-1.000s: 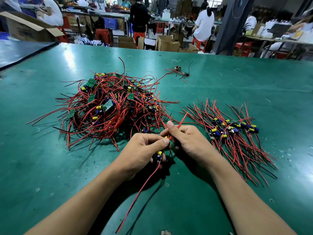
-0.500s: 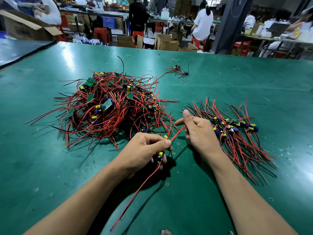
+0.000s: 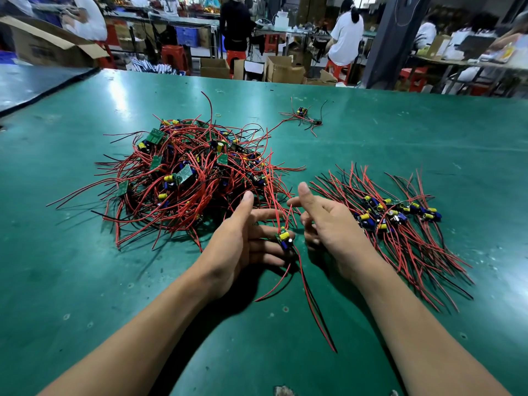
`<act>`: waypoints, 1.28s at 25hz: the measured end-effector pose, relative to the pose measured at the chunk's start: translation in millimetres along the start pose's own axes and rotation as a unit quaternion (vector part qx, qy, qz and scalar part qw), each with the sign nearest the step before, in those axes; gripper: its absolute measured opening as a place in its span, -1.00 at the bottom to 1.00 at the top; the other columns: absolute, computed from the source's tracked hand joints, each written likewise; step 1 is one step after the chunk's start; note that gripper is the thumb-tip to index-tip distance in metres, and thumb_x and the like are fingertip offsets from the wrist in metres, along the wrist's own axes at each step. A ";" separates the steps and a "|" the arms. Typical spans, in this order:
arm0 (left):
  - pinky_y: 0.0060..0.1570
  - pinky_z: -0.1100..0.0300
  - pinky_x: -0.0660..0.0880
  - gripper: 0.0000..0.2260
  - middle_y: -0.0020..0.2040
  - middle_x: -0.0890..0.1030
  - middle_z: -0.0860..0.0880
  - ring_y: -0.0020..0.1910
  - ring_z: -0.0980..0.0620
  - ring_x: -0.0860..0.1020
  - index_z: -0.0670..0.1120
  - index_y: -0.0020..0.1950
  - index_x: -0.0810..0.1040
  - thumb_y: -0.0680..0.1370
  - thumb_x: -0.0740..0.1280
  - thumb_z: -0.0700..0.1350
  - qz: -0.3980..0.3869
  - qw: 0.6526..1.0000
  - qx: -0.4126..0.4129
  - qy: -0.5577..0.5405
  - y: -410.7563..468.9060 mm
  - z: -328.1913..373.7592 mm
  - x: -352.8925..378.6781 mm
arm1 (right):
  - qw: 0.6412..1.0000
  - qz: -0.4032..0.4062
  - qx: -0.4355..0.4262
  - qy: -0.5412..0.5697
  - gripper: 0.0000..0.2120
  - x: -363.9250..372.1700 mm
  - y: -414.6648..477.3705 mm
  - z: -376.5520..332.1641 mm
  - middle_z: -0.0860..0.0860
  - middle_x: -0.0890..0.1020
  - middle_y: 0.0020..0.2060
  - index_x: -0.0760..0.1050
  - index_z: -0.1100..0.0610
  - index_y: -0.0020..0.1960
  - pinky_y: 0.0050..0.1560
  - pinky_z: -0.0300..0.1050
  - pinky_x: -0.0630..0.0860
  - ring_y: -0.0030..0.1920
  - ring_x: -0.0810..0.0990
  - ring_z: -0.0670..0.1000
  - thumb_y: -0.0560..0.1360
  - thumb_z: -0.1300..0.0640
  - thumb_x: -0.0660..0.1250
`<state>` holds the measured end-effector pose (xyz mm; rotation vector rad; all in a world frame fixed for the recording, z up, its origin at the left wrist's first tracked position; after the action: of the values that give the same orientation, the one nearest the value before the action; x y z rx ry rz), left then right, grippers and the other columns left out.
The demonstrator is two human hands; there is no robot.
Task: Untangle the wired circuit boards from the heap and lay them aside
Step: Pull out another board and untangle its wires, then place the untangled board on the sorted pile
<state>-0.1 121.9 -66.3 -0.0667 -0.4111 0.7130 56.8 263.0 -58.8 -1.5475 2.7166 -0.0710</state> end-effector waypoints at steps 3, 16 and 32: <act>-0.25 0.05 0.57 -0.40 -0.09 0.66 -0.22 -0.24 -0.13 0.61 -0.11 0.24 0.52 0.59 -0.03 0.31 -0.004 1.000 0.000 -0.008 -0.2 1.5 1.6 | 0.988 0.034 -0.064 -0.133 -0.45 -0.3 -9.2 -13.9 -0.05 0.44 -0.34 0.55 0.03 0.05 -0.38 -0.15 0.31 -0.46 0.35 -0.12 0.33 -0.38 0.44; -0.41 0.18 0.53 -0.86 -0.03 0.66 -0.22 -0.37 0.00 0.56 -0.09 0.13 0.60 0.61 0.31 -0.11 0.083 0.980 0.142 0.116 -7.2 9.1 -3.2 | 0.933 0.143 -0.154 -0.291 -0.81 -20.3 -9.8 -29.9 -0.07 0.59 -0.35 0.53 0.07 -0.21 -0.26 -0.34 0.41 -0.37 0.47 -0.18 0.44 0.09 0.54; -0.01 0.27 0.42 -0.80 -0.07 0.64 0.05 -0.08 0.10 0.55 0.03 0.06 0.67 0.45 0.49 -0.10 0.120 0.798 0.253 0.534 -7.8 16.7 -1.4 | 0.898 0.029 -0.156 -0.411 -0.88 -2.6 -3.4 -15.1 -0.04 0.62 -0.12 0.66 -0.01 0.01 0.04 -0.12 0.51 -0.12 0.59 -0.04 0.49 0.13 0.47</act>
<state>-2.7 113.8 -49.9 -0.0070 0.9020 0.8989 60.5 264.0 -43.6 -1.1477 2.1244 0.8519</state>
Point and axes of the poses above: each hand's wrist, its own y-axis towards the middle knuckle, its own x-axis out of the palm, z = x × y, the point moved 6 cm from there along y, towards the middle knuckle
